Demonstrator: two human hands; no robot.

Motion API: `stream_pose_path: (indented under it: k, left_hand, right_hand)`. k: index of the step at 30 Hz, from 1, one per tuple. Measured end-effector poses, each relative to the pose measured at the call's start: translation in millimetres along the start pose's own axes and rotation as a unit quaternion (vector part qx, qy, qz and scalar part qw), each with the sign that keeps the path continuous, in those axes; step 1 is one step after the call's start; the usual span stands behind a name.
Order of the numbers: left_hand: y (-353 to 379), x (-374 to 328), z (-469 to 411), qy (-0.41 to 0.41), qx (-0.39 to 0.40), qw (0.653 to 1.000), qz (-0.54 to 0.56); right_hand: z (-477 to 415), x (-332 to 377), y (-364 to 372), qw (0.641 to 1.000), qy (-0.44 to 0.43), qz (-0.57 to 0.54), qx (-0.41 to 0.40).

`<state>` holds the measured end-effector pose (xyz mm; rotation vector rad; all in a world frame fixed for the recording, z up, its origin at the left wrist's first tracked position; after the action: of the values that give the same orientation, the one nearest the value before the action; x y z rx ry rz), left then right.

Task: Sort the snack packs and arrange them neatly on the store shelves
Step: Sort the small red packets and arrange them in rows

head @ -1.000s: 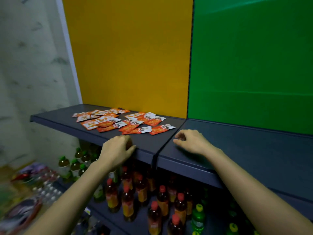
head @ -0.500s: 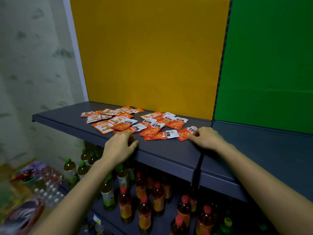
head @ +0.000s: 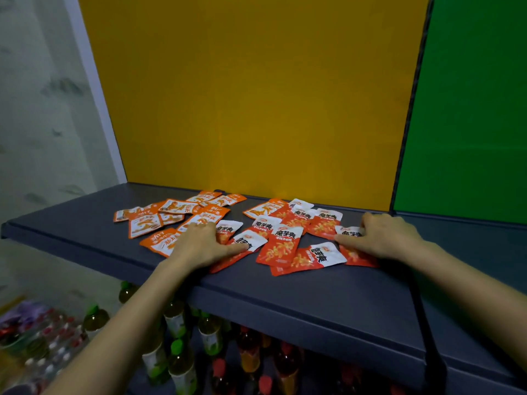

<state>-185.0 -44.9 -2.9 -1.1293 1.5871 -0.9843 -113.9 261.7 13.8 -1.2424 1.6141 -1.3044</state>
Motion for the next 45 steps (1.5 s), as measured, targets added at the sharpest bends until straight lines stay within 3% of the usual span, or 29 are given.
stream_pose_path:
  k: [6,11,16,19,24,29,33,40,42,45]
  left_hand:
    - [2.5,-5.4,-21.2,-0.015,0.069,0.993,0.097]
    - [16.1,-6.3,-36.4,-0.018,0.175,0.969,0.174]
    - [18.5,-15.7,-40.9,0.040,0.217,0.967,0.129]
    - [16.0,-21.7,-38.3,0.080,0.218,0.966,0.110]
    - [11.3,-30.6,-32.0,0.160,0.155,0.973,0.057]
    - [13.1,-28.9,-30.2,0.195,0.163,0.966,0.042]
    - [13.2,-27.3,-33.1,0.185,0.211,0.956,0.086]
    - [7.6,-27.2,-32.6,0.190,0.197,0.946,0.175]
    - [9.1,-23.9,-34.0,0.176,0.214,0.927,0.251]
    - [10.7,-17.1,-35.4,0.103,0.238,0.872,0.416]
  right_hand:
    - [-8.7,1.9,5.8,0.999,0.030,-0.019,0.006]
    - [-10.6,0.1,13.8,0.986,0.091,-0.128,0.061]
    - [-7.4,-2.4,13.8,0.972,0.139,-0.179,0.058]
    - [-2.5,-5.1,12.4,0.968,0.172,-0.183,0.024]
    - [14.8,-10.7,-9.8,0.937,0.239,-0.245,-0.066]
    - [44.6,13.3,-12.7,0.919,0.249,-0.298,-0.067]
    - [59.6,41.2,-1.5,0.927,0.254,-0.273,-0.050]
    - [70.9,67.7,2.7,0.946,0.277,-0.145,-0.082]
    - [71.9,70.0,1.2,0.941,0.288,-0.150,-0.095]
    - [72.6,68.2,2.7,0.923,0.320,-0.189,-0.097]
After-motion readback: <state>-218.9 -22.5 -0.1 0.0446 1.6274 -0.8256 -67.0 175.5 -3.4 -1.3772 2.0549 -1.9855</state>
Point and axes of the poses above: each hand's wrist, its own z-axis away from the middle knuckle, its own y-axis out of the palm, x = y × z, the point moved 7 cm from there along -z, towards the middle knuckle, and after that the axes turned 7 degrees about -x, right-handed, at the moved point
